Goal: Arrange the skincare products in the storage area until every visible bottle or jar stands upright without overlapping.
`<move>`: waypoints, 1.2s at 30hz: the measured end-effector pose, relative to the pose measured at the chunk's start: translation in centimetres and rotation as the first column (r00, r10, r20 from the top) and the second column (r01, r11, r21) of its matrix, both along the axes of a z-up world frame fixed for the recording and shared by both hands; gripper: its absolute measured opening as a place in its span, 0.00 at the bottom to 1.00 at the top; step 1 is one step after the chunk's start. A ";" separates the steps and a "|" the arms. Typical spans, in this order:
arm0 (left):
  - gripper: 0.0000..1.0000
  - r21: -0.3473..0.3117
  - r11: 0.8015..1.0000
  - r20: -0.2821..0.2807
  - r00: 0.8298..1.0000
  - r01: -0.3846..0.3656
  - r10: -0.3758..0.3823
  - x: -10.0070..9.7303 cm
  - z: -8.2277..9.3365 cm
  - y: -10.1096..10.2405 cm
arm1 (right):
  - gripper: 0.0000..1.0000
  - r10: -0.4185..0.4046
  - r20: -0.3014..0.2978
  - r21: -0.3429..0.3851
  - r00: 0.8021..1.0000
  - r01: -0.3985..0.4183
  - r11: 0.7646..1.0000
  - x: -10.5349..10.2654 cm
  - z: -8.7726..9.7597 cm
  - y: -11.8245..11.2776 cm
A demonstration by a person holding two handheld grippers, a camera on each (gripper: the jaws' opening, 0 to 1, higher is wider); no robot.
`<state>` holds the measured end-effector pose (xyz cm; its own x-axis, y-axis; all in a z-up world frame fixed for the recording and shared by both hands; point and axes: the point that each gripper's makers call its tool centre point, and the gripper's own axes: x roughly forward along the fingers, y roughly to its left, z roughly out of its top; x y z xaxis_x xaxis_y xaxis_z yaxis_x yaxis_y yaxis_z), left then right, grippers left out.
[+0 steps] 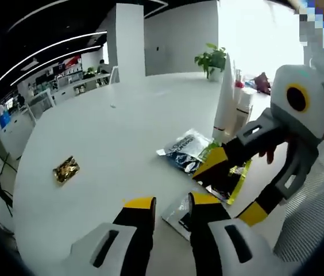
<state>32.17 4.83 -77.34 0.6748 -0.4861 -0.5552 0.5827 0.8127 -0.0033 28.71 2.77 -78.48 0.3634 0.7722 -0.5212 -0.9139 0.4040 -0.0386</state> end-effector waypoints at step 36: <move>0.71 -0.088 0.989 0.006 0.993 0.117 -0.117 -5.3 5.2 -2.5 | 0.78 -0.156 0.062 0.016 0.986 0.156 0.988 -1.5 6.7 -7.8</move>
